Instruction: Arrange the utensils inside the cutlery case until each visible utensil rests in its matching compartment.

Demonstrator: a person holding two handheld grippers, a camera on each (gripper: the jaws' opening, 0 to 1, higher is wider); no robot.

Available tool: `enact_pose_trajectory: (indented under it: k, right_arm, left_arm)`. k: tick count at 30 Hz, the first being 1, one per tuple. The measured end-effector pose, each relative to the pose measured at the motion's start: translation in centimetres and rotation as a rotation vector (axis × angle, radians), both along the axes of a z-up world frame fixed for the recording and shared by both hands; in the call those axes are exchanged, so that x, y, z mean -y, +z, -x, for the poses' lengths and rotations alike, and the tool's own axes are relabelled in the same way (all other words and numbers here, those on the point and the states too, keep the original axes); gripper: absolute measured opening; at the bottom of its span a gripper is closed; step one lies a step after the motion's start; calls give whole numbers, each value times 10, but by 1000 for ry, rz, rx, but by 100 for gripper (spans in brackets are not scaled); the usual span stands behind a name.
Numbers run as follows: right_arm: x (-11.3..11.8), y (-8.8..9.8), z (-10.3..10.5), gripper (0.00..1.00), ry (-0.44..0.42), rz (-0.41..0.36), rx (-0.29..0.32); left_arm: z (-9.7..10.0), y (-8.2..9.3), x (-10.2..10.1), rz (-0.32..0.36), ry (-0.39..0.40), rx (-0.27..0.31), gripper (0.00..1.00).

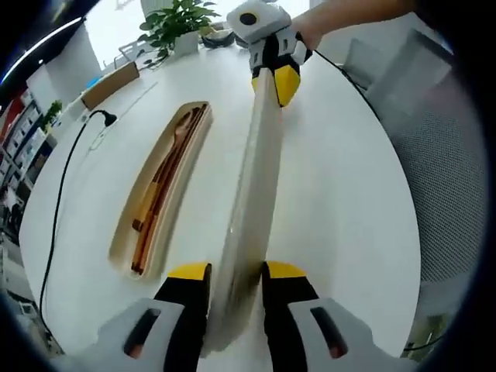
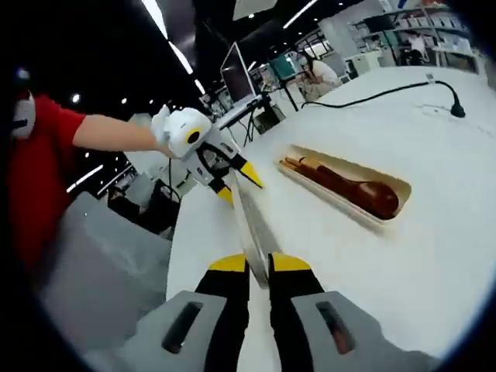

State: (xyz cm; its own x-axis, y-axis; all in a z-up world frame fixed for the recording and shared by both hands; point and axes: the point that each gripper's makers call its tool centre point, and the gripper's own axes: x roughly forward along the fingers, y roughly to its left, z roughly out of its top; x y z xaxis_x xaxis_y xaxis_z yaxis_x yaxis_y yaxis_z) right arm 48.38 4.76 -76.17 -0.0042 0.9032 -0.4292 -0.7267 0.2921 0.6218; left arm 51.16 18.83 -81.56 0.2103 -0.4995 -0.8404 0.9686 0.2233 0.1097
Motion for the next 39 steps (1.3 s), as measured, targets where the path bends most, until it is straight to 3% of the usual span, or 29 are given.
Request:
enact_pose_trajectory:
  k: [1,2,5,7,9,10,14,15,18,23,27,28,30,33,34,36,39]
  right_arm:
    - [0,1,0,6,-5,-4,1]
    - [2,5,1,7,-53,-14,-75]
    - [3,14,-4,6,-138,-60,-138]
    - [3,19,-3,5,-220,-80,-283]
    - [1,22,-1,4,-225,-95,-300]
    - [2,20,-1,4,-268,-65,-345]
    - [-4,28,1,2,-326,-92,-459]
    - [-6,30,1,2,-326,-96,-465]
    - [-10,32,1,2,-318,-75,-402]
    - [-8,27,1,3,-346,-46,-470]
    - [-7,27,7,3,-419,-51,-634]
    - [-7,27,8,3,-417,-54,-647]
    - [-4,22,-2,3,-469,-62,-713]
    - [0,20,-13,3,-502,-87,-707]
    - [0,22,-16,2,-510,-106,-701]
    - [-2,32,-25,2,-531,-184,-737]
    - [3,37,-34,2,-522,-159,-706]
  left_arm:
    - [1,0,2,7,-2,-2,31]
    - [2,0,3,12,-7,1,31]
    - [2,3,8,45,-13,47,40]
    - [4,2,8,64,17,21,43]
    - [3,2,8,75,21,33,45]
    - [3,2,7,86,23,40,45]
    - [4,3,3,98,47,50,45]
    - [4,4,0,103,44,70,45]
    - [4,6,-6,104,38,74,44]
    - [6,3,-10,81,-7,29,43]
    - [11,2,-10,21,-30,-15,41]
    - [11,1,-10,7,-45,-21,41]
    - [10,2,-9,-9,-56,-32,40]
    - [9,2,-10,-22,-37,-65,40]
    - [14,3,-11,-15,-4,-117,40]
    - [12,8,-10,-15,-6,-112,39]
    - [13,21,-10,-10,-5,-113,39]
